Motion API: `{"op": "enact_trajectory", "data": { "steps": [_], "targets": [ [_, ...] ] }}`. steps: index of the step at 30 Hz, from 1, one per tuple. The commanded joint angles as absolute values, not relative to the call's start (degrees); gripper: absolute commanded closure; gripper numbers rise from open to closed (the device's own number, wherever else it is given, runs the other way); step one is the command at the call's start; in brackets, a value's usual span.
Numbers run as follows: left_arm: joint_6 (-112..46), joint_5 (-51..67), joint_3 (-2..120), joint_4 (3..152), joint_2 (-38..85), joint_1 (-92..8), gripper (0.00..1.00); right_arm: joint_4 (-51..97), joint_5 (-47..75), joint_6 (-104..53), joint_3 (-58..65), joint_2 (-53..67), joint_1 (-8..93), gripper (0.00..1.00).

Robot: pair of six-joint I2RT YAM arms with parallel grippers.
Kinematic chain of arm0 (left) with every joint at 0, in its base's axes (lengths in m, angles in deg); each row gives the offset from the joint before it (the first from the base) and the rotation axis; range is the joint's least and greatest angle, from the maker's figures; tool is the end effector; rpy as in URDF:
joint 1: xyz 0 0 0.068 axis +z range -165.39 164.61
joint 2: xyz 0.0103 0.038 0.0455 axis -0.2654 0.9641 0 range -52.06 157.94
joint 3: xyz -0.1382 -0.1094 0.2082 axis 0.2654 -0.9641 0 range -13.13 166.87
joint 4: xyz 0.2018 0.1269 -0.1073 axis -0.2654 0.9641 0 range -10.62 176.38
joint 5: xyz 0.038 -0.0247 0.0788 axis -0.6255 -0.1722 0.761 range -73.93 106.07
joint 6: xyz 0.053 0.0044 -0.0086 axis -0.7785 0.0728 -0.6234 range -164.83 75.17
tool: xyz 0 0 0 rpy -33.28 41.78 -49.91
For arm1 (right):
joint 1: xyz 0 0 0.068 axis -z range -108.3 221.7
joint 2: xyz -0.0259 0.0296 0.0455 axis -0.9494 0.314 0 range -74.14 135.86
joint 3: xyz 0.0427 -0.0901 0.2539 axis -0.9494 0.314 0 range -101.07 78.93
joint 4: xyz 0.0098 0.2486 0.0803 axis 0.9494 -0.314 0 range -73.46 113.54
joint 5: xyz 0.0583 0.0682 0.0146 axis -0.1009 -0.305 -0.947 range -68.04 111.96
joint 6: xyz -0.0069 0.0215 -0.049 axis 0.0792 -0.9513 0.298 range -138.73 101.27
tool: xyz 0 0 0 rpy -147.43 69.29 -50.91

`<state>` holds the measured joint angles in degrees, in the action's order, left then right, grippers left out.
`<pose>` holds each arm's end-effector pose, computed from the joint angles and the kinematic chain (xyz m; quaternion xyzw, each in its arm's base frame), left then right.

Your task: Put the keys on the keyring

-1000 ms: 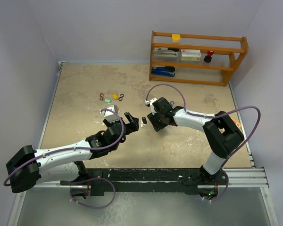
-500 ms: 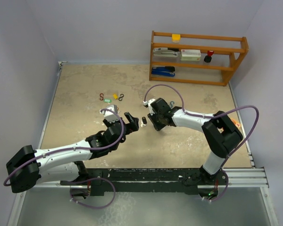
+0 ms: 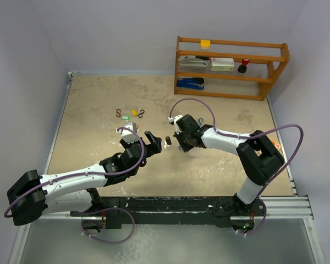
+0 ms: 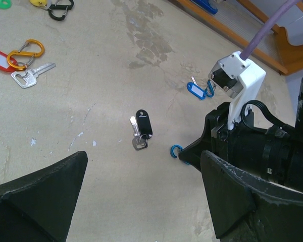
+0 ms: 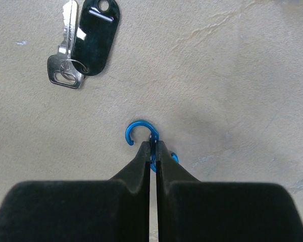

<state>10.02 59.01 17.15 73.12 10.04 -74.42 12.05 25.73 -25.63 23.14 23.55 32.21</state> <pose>0.1374 -0.1818 0.2254 -0.1663 0.7939 -0.2469 0.5302 0.2663 0.2162 0.1683 -0.2563 0.9136 0.0949 0.3009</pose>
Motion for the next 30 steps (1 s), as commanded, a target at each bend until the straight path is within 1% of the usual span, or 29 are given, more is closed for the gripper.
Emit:
{"op": "enact_trajectory", "data": {
  "steps": [1,7,13,18,22,30],
  "targets": [
    [9.2,60.5,17.2,72.0,8.7,-74.5,0.11,13.7,27.6,-27.7,24.0,18.5,32.0,1.00],
    [8.4,60.7,17.9,70.9,10.4,-74.5,0.12,19.0,28.6,-30.3,26.6,10.3,32.1,1.00],
    [8.3,61.1,18.8,68.1,14.4,-73.9,0.13,20.4,33.5,-33.8,28.9,4.0,32.1,1.00],
    [8.3,55.6,23.4,69.4,23.4,-70.3,0.14,19.0,36.6,-36.2,29.5,0.3,32.0,1.00],
    [6.6,52.2,27.6,69.5,31.5,-68.5,0.17,18.1,36.4,-37.0,30.4,-1.6,32.1,1.00],
    [2.8,47.3,35.6,69.6,41.1,-67.4,0.24,15.9,36.1,-38.3,31.8,-2.9,32.1,1.00]
  ]
}}
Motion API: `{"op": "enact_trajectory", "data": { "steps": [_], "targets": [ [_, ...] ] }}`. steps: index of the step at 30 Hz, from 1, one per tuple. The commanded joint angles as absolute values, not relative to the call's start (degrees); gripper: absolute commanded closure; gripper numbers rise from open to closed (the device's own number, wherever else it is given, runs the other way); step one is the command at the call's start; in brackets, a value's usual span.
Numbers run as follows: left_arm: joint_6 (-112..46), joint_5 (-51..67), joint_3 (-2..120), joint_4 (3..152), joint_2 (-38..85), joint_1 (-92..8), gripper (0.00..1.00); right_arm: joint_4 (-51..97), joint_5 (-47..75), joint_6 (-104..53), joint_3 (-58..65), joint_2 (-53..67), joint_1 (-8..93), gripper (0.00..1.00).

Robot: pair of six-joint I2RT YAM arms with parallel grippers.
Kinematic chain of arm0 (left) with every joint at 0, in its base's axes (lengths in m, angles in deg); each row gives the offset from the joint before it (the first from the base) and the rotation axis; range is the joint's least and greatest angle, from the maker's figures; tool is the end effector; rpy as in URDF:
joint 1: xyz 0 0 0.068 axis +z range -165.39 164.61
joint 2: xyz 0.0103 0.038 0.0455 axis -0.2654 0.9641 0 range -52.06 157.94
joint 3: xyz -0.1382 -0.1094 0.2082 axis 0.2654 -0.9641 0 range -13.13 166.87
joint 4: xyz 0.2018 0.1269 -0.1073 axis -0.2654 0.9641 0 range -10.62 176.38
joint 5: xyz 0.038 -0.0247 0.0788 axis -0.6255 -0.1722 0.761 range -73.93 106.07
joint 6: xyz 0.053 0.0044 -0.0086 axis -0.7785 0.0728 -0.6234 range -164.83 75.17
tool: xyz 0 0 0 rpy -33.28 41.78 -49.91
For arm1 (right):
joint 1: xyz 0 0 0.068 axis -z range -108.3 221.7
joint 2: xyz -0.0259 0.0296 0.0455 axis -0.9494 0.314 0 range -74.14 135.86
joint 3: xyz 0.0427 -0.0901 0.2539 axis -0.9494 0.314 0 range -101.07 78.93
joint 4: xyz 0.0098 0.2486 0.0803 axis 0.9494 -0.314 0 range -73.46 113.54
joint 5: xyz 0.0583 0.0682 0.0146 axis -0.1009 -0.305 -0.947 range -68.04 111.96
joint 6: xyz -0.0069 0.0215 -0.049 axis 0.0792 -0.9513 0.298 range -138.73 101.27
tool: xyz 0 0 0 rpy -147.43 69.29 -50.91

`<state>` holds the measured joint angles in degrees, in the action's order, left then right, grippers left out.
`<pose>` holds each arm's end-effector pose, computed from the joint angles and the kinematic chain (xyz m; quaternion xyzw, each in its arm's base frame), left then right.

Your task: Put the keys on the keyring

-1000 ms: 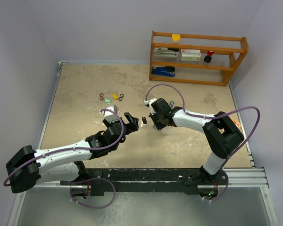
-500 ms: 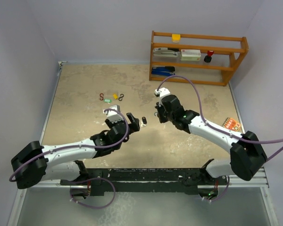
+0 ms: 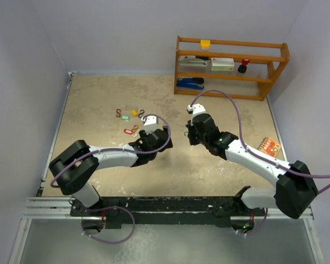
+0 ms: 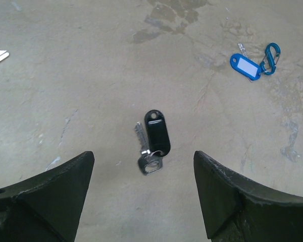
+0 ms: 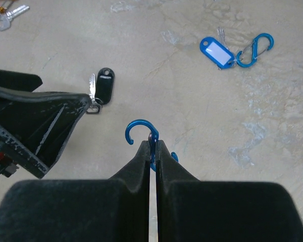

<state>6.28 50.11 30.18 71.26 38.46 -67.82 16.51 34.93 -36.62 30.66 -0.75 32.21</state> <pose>0.2068 -0.2361 0.1732 -0.1159 0.8648 -0.1593 0.4619 0.2242 0.1742 0.2590 -0.1093 0.8645 0.1440 0.4691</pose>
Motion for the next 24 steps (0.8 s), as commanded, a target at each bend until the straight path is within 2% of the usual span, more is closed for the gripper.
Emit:
{"op": "enact_trajectory", "data": {
  "steps": [1,5,10,20,24],
  "targets": [
    [2.4,47.1,36.6,70.2,42.1,-67.4,0.25,15.8,36.4,-38.3,31.9,-3.0,32.1,1.00],
    [1.2,45.9,39.4,71.4,45.8,-67.4,0.31,14.8,37.9,-38.4,31.8,-3.4,32.1,1.00],
    [0.8,45.1,40.9,71.6,48.8,-67.4,0.44,14.9,39.0,-38.7,32.5,-5.0,32.1,1.00],
    [-0.2,44.4,42.5,72.4,51.4,-67.4,0.49,14.8,39.9,-38.4,32.8,-6.3,32.3,1.00],
    [-0.7,43.7,42.9,72.3,52.1,-67.4,0.56,14.8,39.9,-38.4,32.8,-6.2,32.2,1.00]
  ]
}}
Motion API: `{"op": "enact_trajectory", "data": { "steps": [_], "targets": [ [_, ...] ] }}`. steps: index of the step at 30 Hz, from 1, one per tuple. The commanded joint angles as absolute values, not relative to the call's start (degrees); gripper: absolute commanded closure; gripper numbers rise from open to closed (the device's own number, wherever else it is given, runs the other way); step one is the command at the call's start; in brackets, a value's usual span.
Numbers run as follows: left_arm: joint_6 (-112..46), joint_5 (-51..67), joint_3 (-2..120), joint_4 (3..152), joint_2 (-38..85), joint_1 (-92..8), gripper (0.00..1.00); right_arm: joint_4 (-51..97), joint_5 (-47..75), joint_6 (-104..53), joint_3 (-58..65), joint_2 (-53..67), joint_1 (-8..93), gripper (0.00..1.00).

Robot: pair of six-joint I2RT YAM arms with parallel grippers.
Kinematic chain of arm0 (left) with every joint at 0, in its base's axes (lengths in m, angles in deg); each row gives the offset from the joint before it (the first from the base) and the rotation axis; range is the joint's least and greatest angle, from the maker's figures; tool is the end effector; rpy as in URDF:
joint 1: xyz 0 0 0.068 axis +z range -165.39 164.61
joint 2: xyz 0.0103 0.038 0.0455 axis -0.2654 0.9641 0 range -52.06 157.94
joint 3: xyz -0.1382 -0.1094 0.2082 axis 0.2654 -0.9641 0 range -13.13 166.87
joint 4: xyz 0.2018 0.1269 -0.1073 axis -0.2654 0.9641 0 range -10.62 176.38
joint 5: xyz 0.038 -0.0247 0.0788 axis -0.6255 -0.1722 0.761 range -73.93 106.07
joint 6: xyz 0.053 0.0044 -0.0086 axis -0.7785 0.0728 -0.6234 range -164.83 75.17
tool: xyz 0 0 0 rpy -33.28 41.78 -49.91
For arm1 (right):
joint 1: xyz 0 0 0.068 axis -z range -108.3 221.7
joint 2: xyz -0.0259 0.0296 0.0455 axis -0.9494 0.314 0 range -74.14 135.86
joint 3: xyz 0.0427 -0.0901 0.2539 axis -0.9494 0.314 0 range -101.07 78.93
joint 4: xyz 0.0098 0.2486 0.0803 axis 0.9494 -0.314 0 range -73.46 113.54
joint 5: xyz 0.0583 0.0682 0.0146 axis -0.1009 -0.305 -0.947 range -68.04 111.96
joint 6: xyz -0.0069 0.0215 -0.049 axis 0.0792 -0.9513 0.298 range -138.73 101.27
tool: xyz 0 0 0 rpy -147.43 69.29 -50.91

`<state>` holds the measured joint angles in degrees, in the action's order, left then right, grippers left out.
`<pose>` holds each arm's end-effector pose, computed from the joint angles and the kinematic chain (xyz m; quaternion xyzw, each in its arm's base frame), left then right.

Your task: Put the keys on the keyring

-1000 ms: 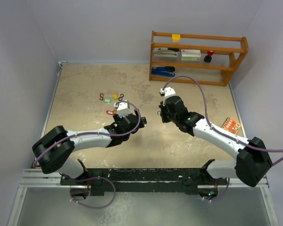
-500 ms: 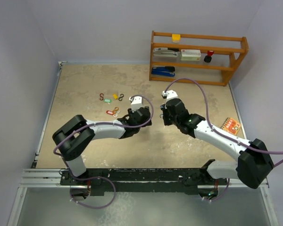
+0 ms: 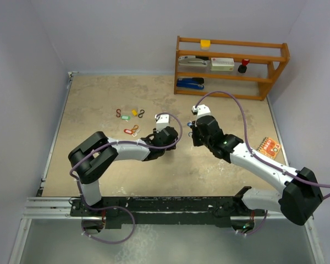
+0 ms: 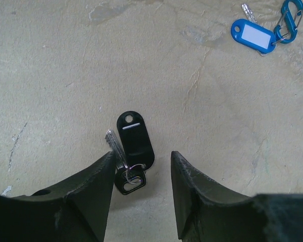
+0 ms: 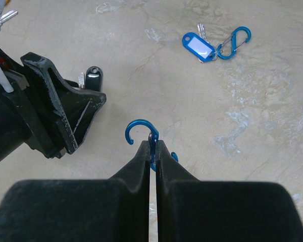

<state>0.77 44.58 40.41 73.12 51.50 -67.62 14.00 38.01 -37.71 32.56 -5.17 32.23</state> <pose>0.2347 -0.2752 0.1481 -0.0450 0.8955 -0.1380 0.4208 0.2117 0.1614 0.2636 -0.0877 0.8648 0.1272 0.4777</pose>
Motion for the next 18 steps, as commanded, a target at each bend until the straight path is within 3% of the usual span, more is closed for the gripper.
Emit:
{"op": "enact_trajectory", "data": {
  "steps": [1,13,18],
  "targets": [
    [-0.8,43.6,43.0,72.3,52.3,-67.4,0.57,14.7,39.9,-38.4,32.8,-6.2,32.3,1.00],
    [-1.6,42.4,43.2,72.8,52.7,-67.5,0.79,14.7,39.7,-38.4,33.1,-5.8,32.3,1.00],
    [-1.6,42.3,43.1,73.0,52.4,-67.5,0.80,14.5,39.6,-38.3,33.2,-5.9,32.3,1.00]
  ]
}}
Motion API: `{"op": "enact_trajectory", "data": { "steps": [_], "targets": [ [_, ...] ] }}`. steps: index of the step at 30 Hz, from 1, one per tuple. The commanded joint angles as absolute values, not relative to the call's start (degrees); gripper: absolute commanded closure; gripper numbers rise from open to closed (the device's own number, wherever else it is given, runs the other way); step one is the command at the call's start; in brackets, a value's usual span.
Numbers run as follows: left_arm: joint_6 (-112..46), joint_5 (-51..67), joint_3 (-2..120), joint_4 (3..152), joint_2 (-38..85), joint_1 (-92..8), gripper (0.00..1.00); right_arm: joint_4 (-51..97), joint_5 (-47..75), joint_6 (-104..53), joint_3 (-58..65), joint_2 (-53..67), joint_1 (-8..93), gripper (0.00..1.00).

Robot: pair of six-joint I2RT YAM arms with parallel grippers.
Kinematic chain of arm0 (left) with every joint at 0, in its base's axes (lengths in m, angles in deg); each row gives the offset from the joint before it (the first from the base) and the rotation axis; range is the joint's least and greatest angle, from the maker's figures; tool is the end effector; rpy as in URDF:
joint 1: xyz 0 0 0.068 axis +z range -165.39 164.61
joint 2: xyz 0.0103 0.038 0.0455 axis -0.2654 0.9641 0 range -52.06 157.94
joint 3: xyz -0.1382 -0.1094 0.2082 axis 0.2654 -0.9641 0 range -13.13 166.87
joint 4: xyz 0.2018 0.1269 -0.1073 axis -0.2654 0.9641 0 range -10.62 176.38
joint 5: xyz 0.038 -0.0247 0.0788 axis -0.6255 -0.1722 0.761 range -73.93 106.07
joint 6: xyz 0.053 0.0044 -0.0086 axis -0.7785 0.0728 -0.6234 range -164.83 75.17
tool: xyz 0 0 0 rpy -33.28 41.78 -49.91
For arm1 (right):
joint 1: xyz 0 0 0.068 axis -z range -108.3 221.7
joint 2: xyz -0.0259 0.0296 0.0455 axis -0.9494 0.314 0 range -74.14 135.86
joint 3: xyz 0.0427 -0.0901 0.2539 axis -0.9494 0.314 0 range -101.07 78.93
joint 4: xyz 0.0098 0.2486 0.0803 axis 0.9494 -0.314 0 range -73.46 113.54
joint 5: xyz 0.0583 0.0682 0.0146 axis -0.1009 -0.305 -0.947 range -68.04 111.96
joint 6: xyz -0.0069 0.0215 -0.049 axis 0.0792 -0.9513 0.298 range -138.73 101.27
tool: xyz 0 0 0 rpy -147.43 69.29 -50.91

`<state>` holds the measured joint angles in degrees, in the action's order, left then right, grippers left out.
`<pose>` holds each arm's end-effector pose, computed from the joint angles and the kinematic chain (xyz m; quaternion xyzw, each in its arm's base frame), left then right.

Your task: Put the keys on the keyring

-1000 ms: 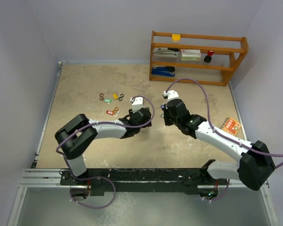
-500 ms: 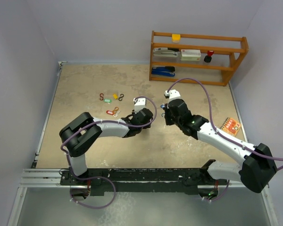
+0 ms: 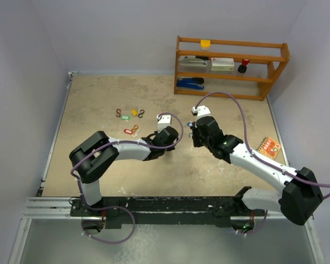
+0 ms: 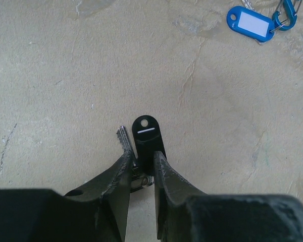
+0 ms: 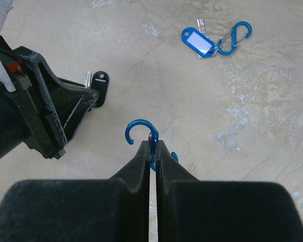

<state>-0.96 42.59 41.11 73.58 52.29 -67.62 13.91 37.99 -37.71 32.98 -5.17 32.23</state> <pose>0.2357 -0.2782 0.1458 -0.0235 0.9011 -0.1397 0.4098 0.2111 0.1609 0.2610 -0.0887 0.8668 0.1252 0.4744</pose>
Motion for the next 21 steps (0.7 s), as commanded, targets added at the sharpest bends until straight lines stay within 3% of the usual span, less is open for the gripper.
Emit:
{"op": "enact_trajectory", "data": {
  "steps": [1,4,14,21],
  "targets": [
    [-1.6,42.4,43.1,73.0,52.3,-67.5,0.80,14.6,39.7,-38.4,33.3,-5.9,32.3,1.00],
    [-1.7,43.4,43.0,73.4,51.5,-67.5,0.77,14.8,39.7,-38.3,33.5,-6.0,32.3,1.00],
    [-3.0,48.9,41.1,72.1,43.2,-67.5,0.54,15.9,39.3,-38.2,32.6,1.2,32.3,1.00],
    [-2.8,54.2,38.5,73.4,35.2,-67.5,0.52,17.6,36.6,-37.2,29.3,7.0,32.1,1.00]
  ]
}}
